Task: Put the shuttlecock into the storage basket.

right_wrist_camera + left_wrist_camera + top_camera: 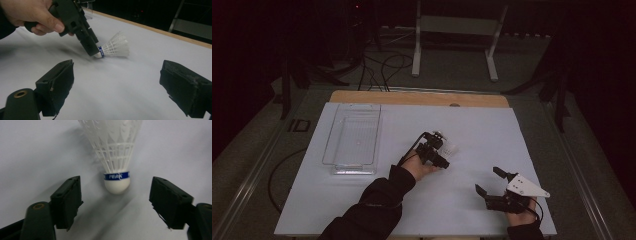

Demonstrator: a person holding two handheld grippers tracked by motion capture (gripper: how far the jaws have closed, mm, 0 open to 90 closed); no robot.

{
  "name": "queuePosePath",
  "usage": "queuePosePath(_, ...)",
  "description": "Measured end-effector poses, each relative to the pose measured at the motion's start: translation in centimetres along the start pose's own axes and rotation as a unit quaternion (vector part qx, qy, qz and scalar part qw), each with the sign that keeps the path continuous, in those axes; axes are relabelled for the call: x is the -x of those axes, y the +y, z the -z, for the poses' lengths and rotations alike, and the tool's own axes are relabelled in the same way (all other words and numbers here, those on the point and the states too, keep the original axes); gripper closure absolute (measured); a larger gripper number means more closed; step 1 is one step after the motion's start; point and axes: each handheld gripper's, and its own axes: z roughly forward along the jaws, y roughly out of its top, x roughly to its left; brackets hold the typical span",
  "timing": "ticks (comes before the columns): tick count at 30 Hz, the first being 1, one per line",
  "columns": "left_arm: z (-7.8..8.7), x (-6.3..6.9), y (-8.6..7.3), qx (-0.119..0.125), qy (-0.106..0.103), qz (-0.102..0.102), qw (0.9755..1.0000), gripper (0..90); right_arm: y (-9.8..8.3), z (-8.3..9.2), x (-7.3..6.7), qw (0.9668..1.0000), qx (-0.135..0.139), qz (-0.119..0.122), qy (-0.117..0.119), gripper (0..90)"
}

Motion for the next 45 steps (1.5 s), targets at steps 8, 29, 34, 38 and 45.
queuePosePath(8,-0.8,0.0,0.6,-0.031,0.001,-0.001,0.9995,37.0,0.0,0.0,0.0,1.0,-0.003,-0.003,0.001,12.0)
queuePosePath(29,-1.1,0.7,1.9,-0.084,0.017,-0.047,0.9952,65.3,-0.1,0.0,0.1,1.0,-0.008,-0.004,-0.001,12.2)
queuePosePath(34,-0.8,0.8,1.7,-0.097,0.023,-0.085,0.9914,65.8,-0.1,0.0,0.2,1.0,-0.007,-0.006,0.0,12.2)
queuePosePath(38,-0.4,0.8,1.6,-0.098,0.014,-0.1,0.99,65.8,-0.1,-0.1,0.1,1.0,-0.007,-0.005,0.001,12.2)
queuePosePath(45,0.9,1.0,1.4,-0.093,0.021,-0.138,0.9858,65.9,-0.1,-0.1,0.1,1.0,-0.007,-0.006,0.003,12.2)
